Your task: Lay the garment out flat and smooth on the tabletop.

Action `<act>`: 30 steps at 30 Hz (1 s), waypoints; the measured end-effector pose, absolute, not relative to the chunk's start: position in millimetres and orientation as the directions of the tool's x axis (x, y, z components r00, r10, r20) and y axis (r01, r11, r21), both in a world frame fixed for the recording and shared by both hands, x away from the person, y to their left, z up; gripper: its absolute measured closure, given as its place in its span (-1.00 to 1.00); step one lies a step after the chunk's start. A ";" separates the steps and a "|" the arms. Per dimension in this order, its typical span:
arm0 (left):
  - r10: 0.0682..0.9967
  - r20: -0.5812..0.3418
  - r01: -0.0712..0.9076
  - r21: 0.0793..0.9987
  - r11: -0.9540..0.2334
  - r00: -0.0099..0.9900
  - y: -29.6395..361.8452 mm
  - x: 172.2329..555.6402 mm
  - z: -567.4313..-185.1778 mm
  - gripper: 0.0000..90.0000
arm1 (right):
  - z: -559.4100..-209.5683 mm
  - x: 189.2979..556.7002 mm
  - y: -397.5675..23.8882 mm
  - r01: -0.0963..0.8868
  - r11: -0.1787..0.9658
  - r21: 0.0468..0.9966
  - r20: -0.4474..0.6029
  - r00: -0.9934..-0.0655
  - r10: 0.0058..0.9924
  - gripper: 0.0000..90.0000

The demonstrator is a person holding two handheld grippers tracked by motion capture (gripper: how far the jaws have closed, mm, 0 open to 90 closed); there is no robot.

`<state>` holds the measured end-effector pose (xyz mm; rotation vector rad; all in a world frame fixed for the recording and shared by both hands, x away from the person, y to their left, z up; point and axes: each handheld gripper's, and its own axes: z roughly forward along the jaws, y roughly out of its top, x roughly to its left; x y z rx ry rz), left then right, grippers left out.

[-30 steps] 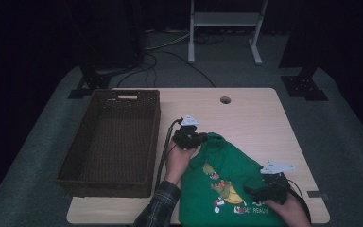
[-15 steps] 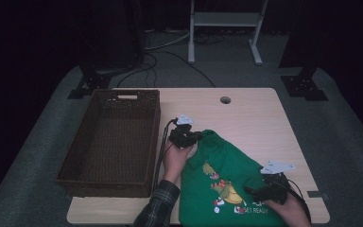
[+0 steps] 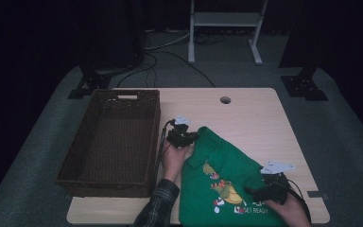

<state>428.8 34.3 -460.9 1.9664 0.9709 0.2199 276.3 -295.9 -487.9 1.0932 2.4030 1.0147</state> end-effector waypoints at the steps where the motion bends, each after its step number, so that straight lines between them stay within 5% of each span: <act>1: 0.708 -0.213 0.548 0.786 -0.286 0.674 34.9 429.7 -462.5 0.89 | -487.9 276.3 -295.9 0.530 0.457 0.714 0.009 -0.660 0.751 -1.00; 17: 0.757 -0.149 0.549 0.777 -0.308 0.636 42.4 431.7 -471.0 0.75 | -487.9 276.2 -295.7 0.530 0.457 0.714 0.008 -0.659 0.752 -1.00; 30: 0.777 -0.121 0.500 0.823 -0.270 0.617 39.5 423.3 -457.7 -0.24 | -488.0 276.2 -301.7 0.528 0.459 0.715 0.008 -0.663 0.749 -1.00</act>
